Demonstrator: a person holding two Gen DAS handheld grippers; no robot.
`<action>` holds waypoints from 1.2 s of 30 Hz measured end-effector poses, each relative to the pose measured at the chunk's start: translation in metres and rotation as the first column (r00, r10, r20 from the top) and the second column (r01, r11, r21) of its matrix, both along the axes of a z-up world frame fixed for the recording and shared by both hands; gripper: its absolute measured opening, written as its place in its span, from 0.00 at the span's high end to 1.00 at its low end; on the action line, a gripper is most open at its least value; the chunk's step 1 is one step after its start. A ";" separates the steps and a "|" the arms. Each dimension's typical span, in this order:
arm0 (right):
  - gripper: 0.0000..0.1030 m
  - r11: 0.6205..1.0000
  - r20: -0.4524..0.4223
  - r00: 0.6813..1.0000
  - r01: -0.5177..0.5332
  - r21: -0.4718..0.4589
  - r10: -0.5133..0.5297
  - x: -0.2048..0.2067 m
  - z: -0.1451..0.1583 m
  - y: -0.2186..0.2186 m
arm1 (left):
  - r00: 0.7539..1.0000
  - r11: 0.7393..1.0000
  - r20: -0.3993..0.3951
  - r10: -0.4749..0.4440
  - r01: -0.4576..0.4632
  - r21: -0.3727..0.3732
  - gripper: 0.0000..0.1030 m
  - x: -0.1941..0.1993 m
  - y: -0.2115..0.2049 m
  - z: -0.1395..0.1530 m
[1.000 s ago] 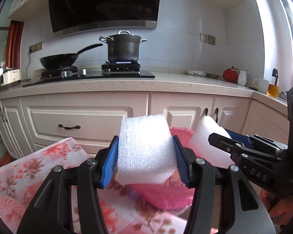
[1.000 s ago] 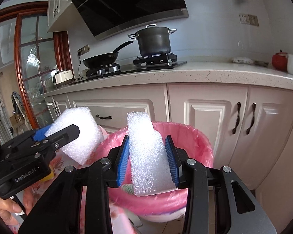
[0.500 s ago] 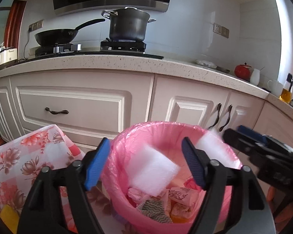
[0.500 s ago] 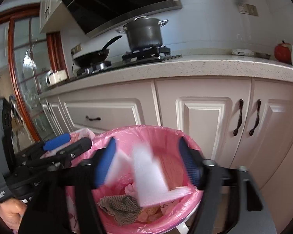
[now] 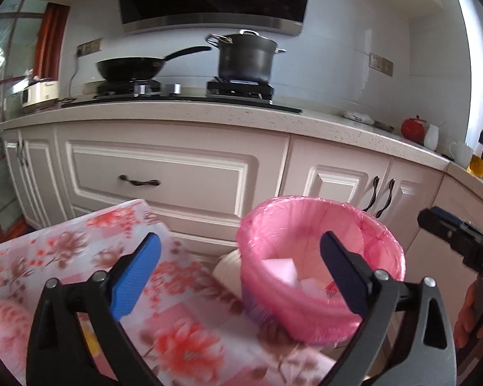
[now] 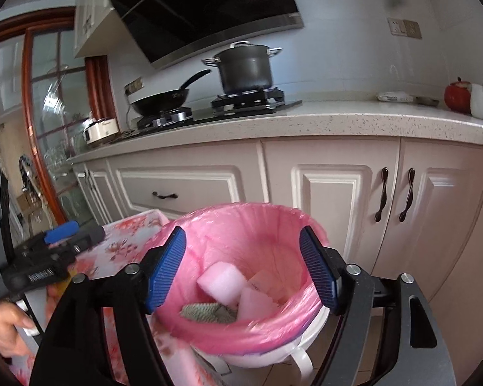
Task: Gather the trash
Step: 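Move both open tools back over the table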
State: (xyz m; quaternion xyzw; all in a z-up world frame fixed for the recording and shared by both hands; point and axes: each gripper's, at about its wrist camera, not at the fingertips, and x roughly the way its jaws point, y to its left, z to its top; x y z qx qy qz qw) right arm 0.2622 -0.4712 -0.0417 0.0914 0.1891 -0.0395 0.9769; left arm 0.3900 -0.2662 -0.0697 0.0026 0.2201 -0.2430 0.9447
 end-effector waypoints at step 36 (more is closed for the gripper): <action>0.20 0.932 -0.177 0.917 -0.363 -0.001 0.357 -0.030 -0.042 0.270 | 0.907 0.906 0.001 0.421 -0.420 0.045 0.05 -0.182 0.312 -0.027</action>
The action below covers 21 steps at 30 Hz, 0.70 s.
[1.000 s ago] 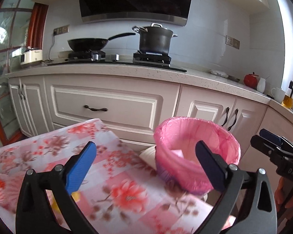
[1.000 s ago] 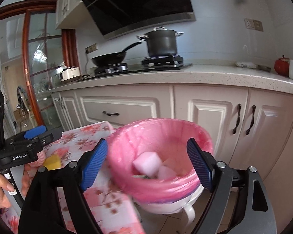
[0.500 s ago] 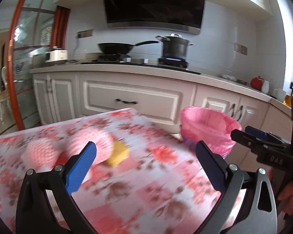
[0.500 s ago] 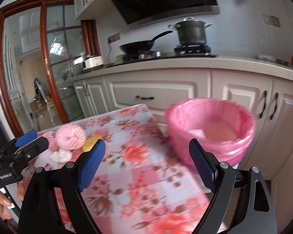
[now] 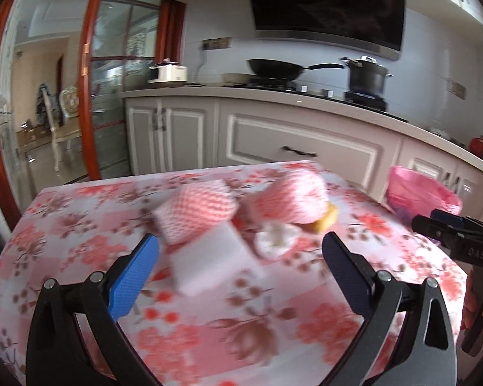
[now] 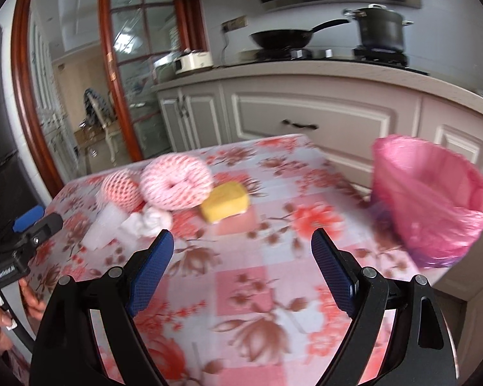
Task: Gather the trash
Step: 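Move both open tools back over the table, then grasp the white tissue with the right tool while the left tool grasps a white foam block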
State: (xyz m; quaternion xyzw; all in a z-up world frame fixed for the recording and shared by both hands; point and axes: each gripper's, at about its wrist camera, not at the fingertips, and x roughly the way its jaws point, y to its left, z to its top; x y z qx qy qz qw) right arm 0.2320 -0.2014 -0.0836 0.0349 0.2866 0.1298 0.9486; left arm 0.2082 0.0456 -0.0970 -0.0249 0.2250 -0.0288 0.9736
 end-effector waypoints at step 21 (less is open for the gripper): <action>0.34 0.985 -0.147 0.974 -0.168 0.033 0.171 0.091 -0.033 0.122 | 0.992 0.994 -0.068 0.105 -0.102 0.040 0.05 0.019 0.060 -0.025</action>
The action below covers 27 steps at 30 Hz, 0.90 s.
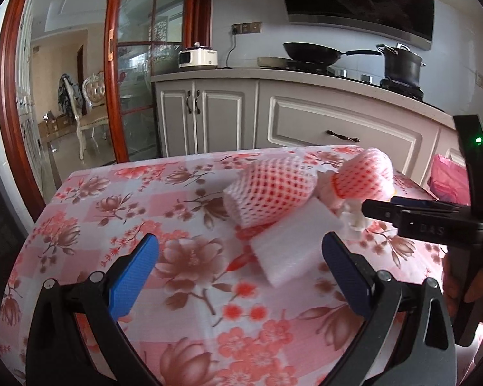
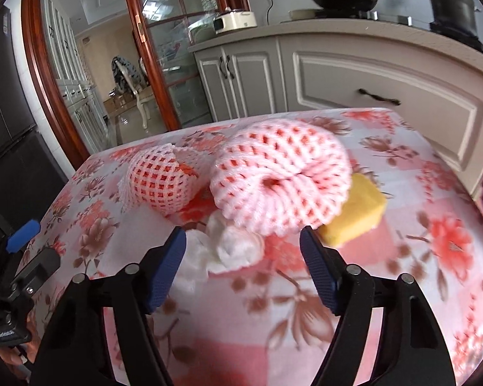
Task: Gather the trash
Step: 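Grasp the white tissue with the right tool while the left tool grasps a white foam block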
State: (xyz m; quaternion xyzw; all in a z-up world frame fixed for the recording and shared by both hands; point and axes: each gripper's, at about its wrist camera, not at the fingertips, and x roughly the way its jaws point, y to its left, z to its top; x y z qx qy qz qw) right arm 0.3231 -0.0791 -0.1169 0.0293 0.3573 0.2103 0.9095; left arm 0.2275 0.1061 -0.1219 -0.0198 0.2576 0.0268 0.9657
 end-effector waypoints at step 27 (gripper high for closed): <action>0.78 0.999 -0.014 1.000 0.019 0.044 -0.019 -0.028 0.000 -0.064 | 0.986 0.991 -0.127 -0.110 0.119 0.063 0.05 0.057 -0.048 -0.014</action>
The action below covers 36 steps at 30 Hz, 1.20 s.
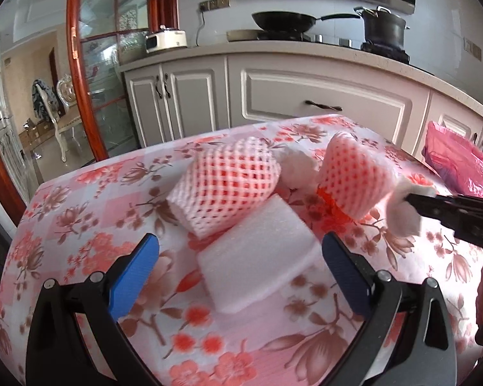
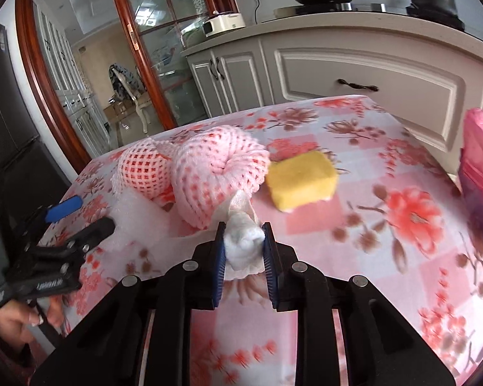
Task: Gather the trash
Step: 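Grasp the white tissue with the right tool while the left tool grasps a white foam block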
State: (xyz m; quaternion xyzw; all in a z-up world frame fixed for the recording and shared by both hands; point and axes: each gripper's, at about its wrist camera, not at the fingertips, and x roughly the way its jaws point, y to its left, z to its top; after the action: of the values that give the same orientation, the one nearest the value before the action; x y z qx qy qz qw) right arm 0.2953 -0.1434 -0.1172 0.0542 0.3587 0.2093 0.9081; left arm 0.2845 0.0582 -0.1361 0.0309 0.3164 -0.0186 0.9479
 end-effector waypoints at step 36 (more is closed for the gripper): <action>0.78 0.994 0.002 0.995 0.097 0.047 -0.097 -0.038 -0.006 -0.052 | 0.944 0.953 -0.141 -0.300 0.303 -0.002 0.26 0.020 -0.047 -0.022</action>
State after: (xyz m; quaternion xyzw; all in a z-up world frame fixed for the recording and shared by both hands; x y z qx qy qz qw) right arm 0.2574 -0.1952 -0.1234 0.0926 0.3488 0.1734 0.9164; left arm 0.3046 0.0108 -0.1579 0.0868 0.3735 -0.1624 0.9092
